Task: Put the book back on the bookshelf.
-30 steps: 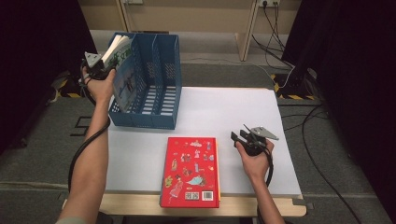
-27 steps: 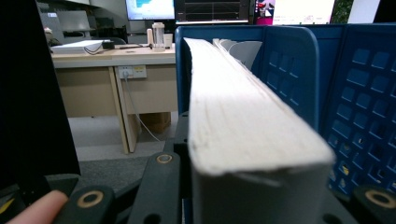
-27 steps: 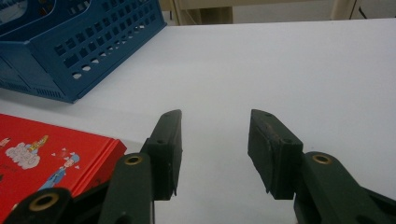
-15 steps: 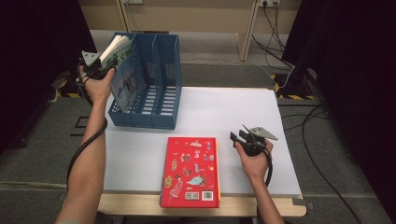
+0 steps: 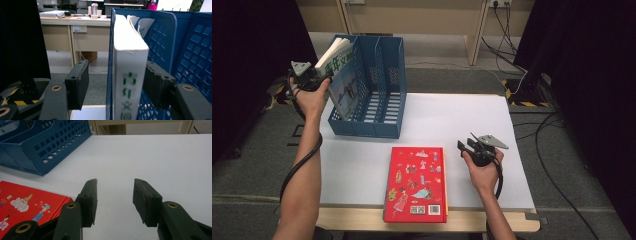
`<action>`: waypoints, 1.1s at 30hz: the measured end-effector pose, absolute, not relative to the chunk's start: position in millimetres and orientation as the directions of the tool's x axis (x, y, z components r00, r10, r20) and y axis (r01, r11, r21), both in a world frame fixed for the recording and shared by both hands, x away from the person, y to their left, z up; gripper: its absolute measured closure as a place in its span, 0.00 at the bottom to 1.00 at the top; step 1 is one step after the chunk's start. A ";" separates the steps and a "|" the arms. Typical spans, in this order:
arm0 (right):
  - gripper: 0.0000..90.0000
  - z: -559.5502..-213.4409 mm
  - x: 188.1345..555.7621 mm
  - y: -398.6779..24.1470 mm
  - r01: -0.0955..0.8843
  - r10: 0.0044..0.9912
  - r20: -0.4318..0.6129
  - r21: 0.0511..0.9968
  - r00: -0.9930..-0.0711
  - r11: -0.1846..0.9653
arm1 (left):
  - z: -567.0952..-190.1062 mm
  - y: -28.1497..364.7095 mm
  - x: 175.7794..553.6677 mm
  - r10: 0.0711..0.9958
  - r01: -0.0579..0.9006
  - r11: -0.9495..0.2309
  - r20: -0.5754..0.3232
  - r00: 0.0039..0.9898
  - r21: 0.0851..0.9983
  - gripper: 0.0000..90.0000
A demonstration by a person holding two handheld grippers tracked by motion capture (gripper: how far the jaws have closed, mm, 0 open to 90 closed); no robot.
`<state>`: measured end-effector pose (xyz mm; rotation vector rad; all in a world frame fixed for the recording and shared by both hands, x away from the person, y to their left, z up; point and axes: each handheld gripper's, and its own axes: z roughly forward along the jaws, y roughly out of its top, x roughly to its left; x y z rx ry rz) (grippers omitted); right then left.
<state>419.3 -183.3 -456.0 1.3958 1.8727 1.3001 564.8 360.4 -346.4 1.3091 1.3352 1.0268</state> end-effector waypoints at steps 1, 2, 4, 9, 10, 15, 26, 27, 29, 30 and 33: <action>0.61 -455.1 419.6 -181.8 0.474 0.911 0.165 0.880 -0.379 0.038 | -346.9 361.1 560.4 0.996 0.187 0.069 -0.079 0.043 0.980 0.44; 0.61 -454.9 420.0 -181.5 0.473 0.910 0.163 0.880 -0.380 0.040 | -346.9 361.1 560.4 0.996 0.187 0.069 -0.079 0.043 0.980 0.44; 0.61 -454.1 420.5 -180.3 0.474 0.909 0.160 0.880 -0.384 0.045 | -346.8 361.3 555.4 0.996 0.201 0.070 -0.080 0.043 0.977 0.44; 0.61 -452.1 421.3 -178.9 0.486 0.907 0.157 0.872 -0.390 0.058 | -345.3 361.7 546.9 0.994 0.202 0.093 -0.103 0.043 0.975 0.44; 0.61 -451.5 421.3 -178.7 0.490 0.908 0.156 0.870 -0.388 0.059 | -345.3 361.2 544.4 0.993 0.213 0.096 -0.107 0.043 0.972 0.44; 0.61 -446.5 421.9 -178.2 0.502 0.911 0.161 0.863 -0.380 0.057 | -348.6 359.2 528.9 0.990 0.253 0.125 -0.138 0.033 0.959 0.44; 0.61 -447.6 424.6 -172.8 0.542 0.905 0.170 0.837 -0.389 0.075 | -360.6 347.0 492.8 0.985 0.302 0.127 -0.156 0.074 0.945 0.43; 0.61 -447.4 424.9 -172.0 0.543 0.905 0.171 0.836 -0.389 0.076 | -362.7 343.2 486.9 0.985 0.310 0.120 -0.153 0.083 0.943 0.43; 0.61 -447.0 425.0 -171.1 0.550 0.905 0.172 0.832 -0.389 0.078 | -363.9 341.1 484.4 0.983 0.314 0.120 -0.157 0.096 0.942 0.43; 0.61 -446.3 426.5 -169.4 0.554 0.903 0.175 0.829 -0.393 0.081 | -365.5 338.6 480.8 0.980 0.323 0.120 -0.164 0.111 0.939 0.43; 0.61 -445.3 428.2 -167.2 0.565 0.900 0.177 0.820 -0.398 0.089 | -368.6 333.2 472.3 0.976 0.330 0.120 -0.171 0.132 0.936 0.44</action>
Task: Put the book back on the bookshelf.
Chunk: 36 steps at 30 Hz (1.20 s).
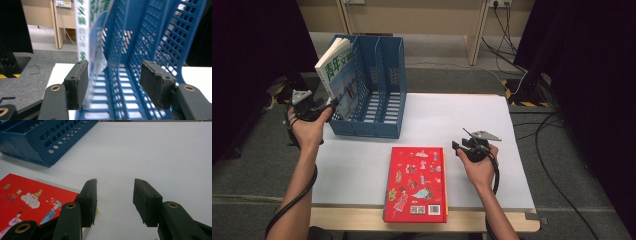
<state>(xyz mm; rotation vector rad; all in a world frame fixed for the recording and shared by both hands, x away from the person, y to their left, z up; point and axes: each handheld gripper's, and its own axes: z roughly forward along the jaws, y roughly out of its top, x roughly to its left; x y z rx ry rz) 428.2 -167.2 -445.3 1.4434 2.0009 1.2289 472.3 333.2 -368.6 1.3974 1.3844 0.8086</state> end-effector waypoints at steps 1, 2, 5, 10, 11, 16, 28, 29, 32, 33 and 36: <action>0.61 -445.1 428.7 -166.1 0.568 0.899 0.179 0.818 -0.401 0.091 | -369.9 330.6 469.1 0.975 0.335 0.117 -0.173 0.143 0.935 0.44; 0.61 -445.1 428.7 -166.1 0.568 0.899 0.179 0.818 -0.401 0.091 | -371.0 328.6 466.1 0.972 0.344 0.113 -0.175 0.157 0.932 0.44; 0.61 -444.5 430.1 -162.9 0.575 0.894 0.179 0.812 -0.410 0.100 | -374.9 322.2 457.4 0.964 0.364 0.120 -0.196 0.178 0.924 0.44; 0.61 -444.0 432.0 -159.5 0.587 0.892 0.186 0.803 -0.413 0.105 | -383.0 306.9 446.1 0.960 0.388 0.084 -0.179 0.216 0.918 0.43; 0.61 -444.2 432.4 -159.1 0.589 0.890 0.185 0.800 -0.416 0.109 | -384.7 304.3 444.1 0.959 0.395 0.075 -0.174 0.223 0.916 0.43; 0.61 -444.7 433.6 -155.6 0.606 0.884 0.203 0.788 -0.421 0.108 | -393.3 285.1 429.9 0.944 0.418 0.057 -0.185 0.272 0.907 0.44; 0.61 -443.5 435.7 -146.9 0.630 0.872 0.224 0.767 -0.436 0.118 | -423.2 248.0 409.4 0.892 0.506 0.030 -0.251 0.375 0.862 0.45; 0.61 -443.5 435.7 -146.9 0.630 0.872 0.224 0.767 -0.436 0.118 | -423.2 248.0 409.4 0.892 0.506 0.030 -0.251 0.375 0.862 0.45; 0.61 -445.3 436.7 -144.9 0.634 0.867 0.231 0.764 -0.441 0.120 | -428.6 235.2 404.8 0.868 0.530 0.014 -0.273 0.414 0.848 0.45; 0.61 -446.1 437.3 -143.2 0.639 0.865 0.234 0.759 -0.445 0.123 | -429.8 231.0 403.7 0.863 0.531 0.004 -0.271 0.426 0.847 0.45; 0.61 -446.9 438.0 -140.6 0.648 0.860 0.245 0.751 -0.447 0.123 | -433.3 216.4 400.6 0.843 0.547 -0.014 -0.284 0.457 0.837 0.46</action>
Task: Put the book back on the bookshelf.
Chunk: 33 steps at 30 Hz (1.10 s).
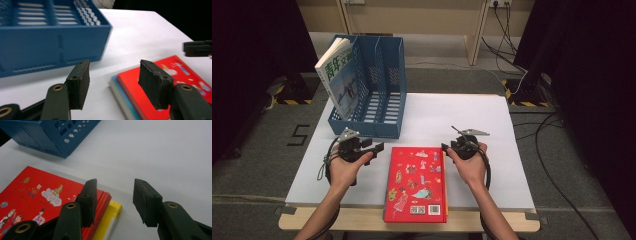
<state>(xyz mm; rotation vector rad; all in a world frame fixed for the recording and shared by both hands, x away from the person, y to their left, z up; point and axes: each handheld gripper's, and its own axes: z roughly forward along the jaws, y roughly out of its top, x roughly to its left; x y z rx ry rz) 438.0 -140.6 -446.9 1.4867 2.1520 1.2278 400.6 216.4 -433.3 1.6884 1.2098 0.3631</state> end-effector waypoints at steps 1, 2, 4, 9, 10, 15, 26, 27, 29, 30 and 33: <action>0.61 -447.1 438.3 -139.9 0.653 0.858 0.248 0.747 -0.449 0.126 | -434.4 212.8 400.1 0.839 0.549 -0.027 -0.280 0.467 0.836 0.46; 0.61 -447.1 438.3 -139.9 0.653 0.858 0.248 0.747 -0.449 0.126 | -434.4 212.8 400.1 0.839 0.549 -0.027 -0.280 0.467 0.836 0.46; 0.61 -447.8 439.0 -138.1 0.658 0.856 0.254 0.742 -0.451 0.126 | -437.4 205.8 399.3 0.830 0.558 -0.039 -0.284 0.480 0.829 0.46; 0.61 -449.8 441.7 -135.0 0.672 0.848 0.272 0.730 -0.454 0.125 | -443.8 194.9 397.9 0.813 0.574 -0.056 -0.297 0.501 0.817 0.46; 0.61 -450.2 442.2 -133.5 0.684 0.845 0.287 0.720 -0.450 0.120 | -446.5 191.9 397.4 0.809 0.584 -0.066 -0.299 0.506 0.809 0.47; 0.61 -452.9 445.8 -132.9 0.705 0.835 0.318 0.700 -0.448 0.112 | -454.0 185.4 395.2 0.798 0.603 -0.082 -0.311 0.517 0.793 0.48; 0.59 -457.4 451.8 -132.6 0.748 0.813 0.383 0.657 -0.438 0.094 | -468.2 180.1 390.5 0.786 0.642 -0.080 -0.348 0.511 0.763 0.48; 0.58 -457.3 452.2 -132.7 0.755 0.812 0.389 0.650 -0.435 0.093 | -468.5 179.7 390.7 0.783 0.641 -0.081 -0.349 0.514 0.764 0.48; 0.57 -458.5 453.5 -133.1 0.760 0.807 0.402 0.645 -0.433 0.087 | -469.4 179.3 391.2 0.786 0.645 -0.081 -0.349 0.510 0.760 0.48; 0.57 -458.5 453.5 -133.1 0.760 0.807 0.402 0.645 -0.433 0.087 | -469.6 179.3 391.3 0.788 0.649 -0.082 -0.349 0.507 0.757 0.48; 0.57 -459.1 454.5 -132.9 0.768 0.802 0.418 0.636 -0.427 0.078 | -470.3 179.1 391.0 0.789 0.645 -0.084 -0.345 0.509 0.760 0.49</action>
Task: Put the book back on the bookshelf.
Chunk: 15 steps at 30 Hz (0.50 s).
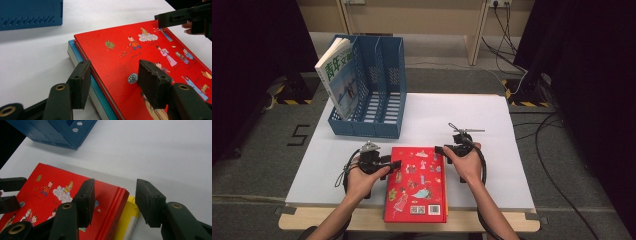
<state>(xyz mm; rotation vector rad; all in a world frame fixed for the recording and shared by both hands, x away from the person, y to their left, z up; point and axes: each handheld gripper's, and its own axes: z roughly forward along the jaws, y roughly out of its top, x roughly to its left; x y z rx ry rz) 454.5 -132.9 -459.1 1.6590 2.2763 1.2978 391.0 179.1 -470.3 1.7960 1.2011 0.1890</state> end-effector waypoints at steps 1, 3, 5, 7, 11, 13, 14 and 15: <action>0.57 -459.5 455.0 -132.6 0.775 0.798 0.429 0.628 -0.423 0.073 | -470.3 178.9 390.9 0.789 0.644 -0.084 -0.343 0.509 0.761 0.49; 0.56 -460.4 456.2 -132.5 0.782 0.792 0.443 0.619 -0.420 0.068 | -470.4 178.9 390.5 0.790 0.643 -0.087 -0.340 0.509 0.761 0.49; 0.56 -460.7 457.1 -132.1 0.790 0.786 0.456 0.610 -0.417 0.066 | -470.2 178.8 390.0 0.792 0.642 -0.088 -0.338 0.509 0.761 0.50; 0.55 -461.1 457.6 -131.7 0.792 0.784 0.460 0.607 -0.417 0.065 | -470.2 178.6 389.7 0.793 0.642 -0.087 -0.337 0.508 0.762 0.50; 0.54 -460.2 458.0 -127.8 0.799 0.783 0.460 0.597 -0.418 0.076 | -470.1 177.9 389.0 0.796 0.641 -0.085 -0.335 0.505 0.763 0.50; 0.54 -459.9 458.2 -127.6 0.800 0.783 0.460 0.595 -0.418 0.077 | -470.2 177.9 388.8 0.796 0.640 -0.085 -0.334 0.505 0.763 0.51; 0.55 -459.4 458.2 -127.4 0.800 0.785 0.459 0.595 -0.416 0.077 | -470.2 177.8 388.7 0.796 0.640 -0.085 -0.334 0.505 0.763 0.51; 0.55 -459.4 458.2 -127.4 0.800 0.785 0.459 0.595 -0.416 0.077 | -470.2 177.8 388.7 0.796 0.640 -0.086 -0.334 0.504 0.763 0.51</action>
